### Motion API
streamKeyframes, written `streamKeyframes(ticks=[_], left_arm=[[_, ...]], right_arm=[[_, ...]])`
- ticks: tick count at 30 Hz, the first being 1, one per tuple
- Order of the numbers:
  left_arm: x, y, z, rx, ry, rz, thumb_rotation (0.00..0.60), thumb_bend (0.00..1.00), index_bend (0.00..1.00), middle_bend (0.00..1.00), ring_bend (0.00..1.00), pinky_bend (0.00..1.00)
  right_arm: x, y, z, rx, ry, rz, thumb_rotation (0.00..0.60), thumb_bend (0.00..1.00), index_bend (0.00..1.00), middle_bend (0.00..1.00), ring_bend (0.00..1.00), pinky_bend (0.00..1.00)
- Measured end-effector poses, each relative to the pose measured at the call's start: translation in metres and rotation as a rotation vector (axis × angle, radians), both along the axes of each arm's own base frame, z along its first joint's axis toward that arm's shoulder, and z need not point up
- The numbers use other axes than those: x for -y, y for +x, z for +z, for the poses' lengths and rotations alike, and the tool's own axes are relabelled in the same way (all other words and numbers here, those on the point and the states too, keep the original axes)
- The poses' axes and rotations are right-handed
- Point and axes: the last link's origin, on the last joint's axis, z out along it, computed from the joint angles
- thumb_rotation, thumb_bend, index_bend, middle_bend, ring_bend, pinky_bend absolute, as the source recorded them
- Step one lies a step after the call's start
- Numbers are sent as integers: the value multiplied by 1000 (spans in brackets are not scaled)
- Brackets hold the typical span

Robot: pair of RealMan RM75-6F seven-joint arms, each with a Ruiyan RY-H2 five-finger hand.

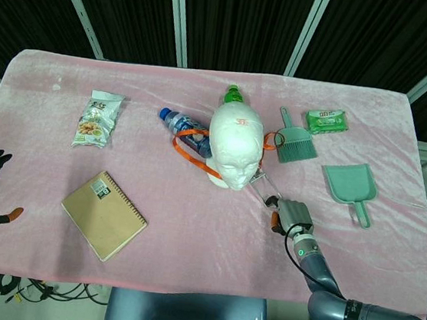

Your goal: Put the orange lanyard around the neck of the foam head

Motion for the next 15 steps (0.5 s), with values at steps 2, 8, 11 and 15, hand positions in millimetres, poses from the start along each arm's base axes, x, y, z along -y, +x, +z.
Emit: streamKeyframes(ticks=[2, 8, 11, 15], left_arm=[[0, 0, 0, 0, 1, 2, 600, 133, 100, 67, 0, 0], [-1, -1, 0, -2, 3, 4, 600, 132, 100, 67, 0, 0], [-1, -1, 0, -5, 1, 2, 600, 132, 100, 67, 0, 0], [0, -1, 0, -6, 5, 4, 600, 133, 100, 67, 0, 0]], right_arm=[[-2, 1, 0, 0, 5, 3, 600, 753, 539, 1000, 994, 914], [-11, 3, 0, 1, 22, 15, 600, 753, 539, 1000, 994, 914], [-16, 3, 0, 2, 28, 22, 600, 753, 539, 1000, 994, 914], [-22, 2, 1, -1, 31, 26, 600, 754, 539, 1000, 994, 914]])
